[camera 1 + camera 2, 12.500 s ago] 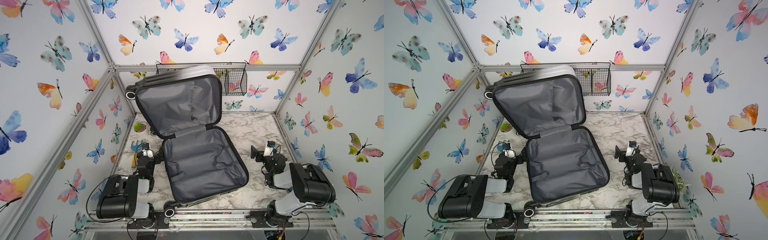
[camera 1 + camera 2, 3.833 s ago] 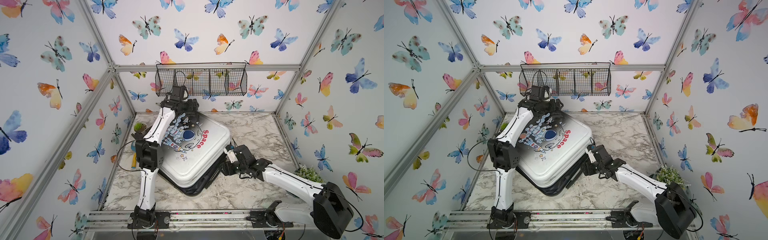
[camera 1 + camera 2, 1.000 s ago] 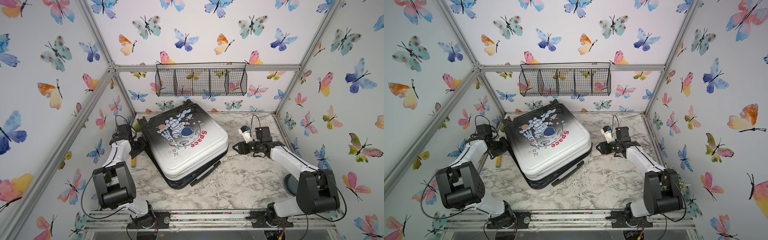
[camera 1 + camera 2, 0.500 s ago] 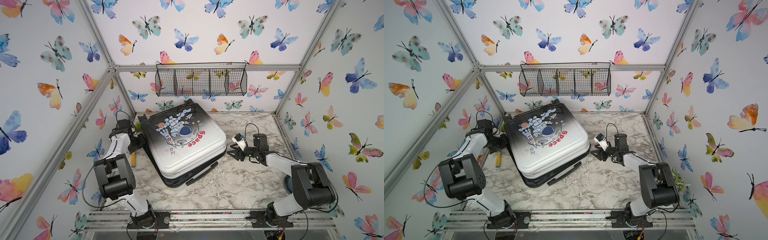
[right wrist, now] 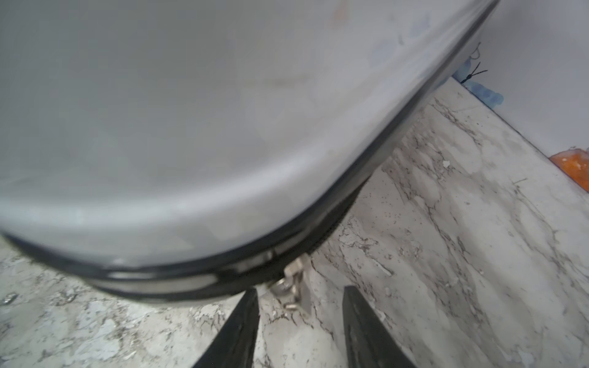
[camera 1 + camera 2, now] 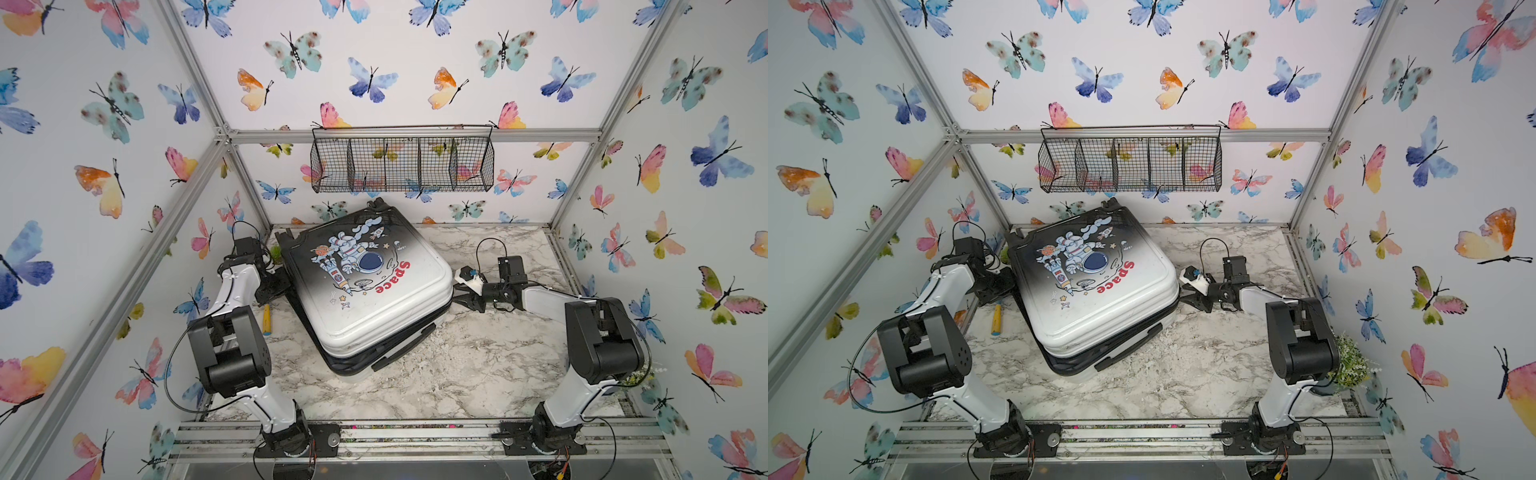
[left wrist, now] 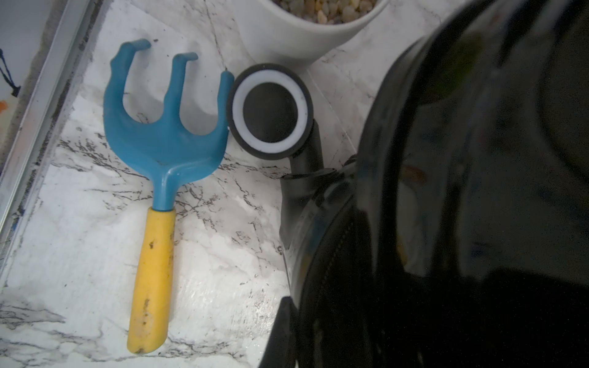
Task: Close the suitcase zippers
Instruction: Zip the zipper on the suitcase.
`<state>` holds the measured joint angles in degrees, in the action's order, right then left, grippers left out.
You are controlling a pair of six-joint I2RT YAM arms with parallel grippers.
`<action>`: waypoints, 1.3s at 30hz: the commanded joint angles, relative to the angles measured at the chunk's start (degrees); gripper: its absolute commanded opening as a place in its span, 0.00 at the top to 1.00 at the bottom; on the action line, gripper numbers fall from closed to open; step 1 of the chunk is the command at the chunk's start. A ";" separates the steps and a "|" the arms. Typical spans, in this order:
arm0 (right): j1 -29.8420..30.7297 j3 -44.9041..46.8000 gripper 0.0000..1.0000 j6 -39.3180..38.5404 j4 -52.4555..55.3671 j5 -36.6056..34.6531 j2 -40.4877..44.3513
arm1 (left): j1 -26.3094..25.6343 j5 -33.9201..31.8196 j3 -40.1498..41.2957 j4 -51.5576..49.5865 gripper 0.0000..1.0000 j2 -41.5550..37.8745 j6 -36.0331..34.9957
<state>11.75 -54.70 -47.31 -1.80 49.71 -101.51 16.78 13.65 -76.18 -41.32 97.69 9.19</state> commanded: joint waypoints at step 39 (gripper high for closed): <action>6.67 12.62 0.97 8.12 2.98 -16.64 21.44 | -2.01 -3.28 0.90 4.18 1.00 -0.91 5.96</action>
<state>16.75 -44.99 -41.47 0.21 37.98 -85.21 15.64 12.58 -76.62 -39.72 98.72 10.81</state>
